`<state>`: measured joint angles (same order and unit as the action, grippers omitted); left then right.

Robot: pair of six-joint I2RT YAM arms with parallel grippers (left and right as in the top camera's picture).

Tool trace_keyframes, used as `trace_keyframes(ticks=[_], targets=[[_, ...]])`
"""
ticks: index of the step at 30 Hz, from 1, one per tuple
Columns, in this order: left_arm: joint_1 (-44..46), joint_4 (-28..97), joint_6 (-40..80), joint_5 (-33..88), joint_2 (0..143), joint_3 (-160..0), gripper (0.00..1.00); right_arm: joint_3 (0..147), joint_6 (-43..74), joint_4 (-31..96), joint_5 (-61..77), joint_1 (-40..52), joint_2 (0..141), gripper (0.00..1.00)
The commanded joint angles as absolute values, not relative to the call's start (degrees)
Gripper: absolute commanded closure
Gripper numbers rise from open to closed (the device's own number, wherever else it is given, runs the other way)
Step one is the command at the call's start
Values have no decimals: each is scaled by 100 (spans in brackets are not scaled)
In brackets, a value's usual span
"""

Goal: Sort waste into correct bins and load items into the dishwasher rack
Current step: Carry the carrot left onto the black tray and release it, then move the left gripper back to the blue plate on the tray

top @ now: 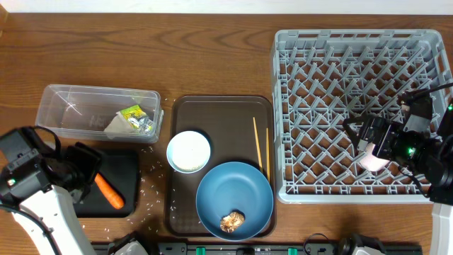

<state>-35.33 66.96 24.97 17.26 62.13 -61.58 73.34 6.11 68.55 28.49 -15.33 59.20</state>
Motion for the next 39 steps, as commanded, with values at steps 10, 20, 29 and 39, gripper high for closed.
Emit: trace_keyframes(ticks=[10, 20, 29, 39], targets=[[-906, 6945, 1238, 1815, 6184, -7081, 28, 7376, 663, 6801, 2871, -1487, 5927, 1], [1896, 6862, 1223, 410, 6757, -7063, 28, 7376, 701, 6661, 2862, -1487, 5929, 1], [2648, 6272, 1745, -12, 7924, -7059, 28, 7376, 720, 6700, 2849, -1487, 5929, 1], [2663, 6060, 1656, 215, 8783, -7057, 28, 7376, 722, 6683, 2849, -1487, 5929, 1]])
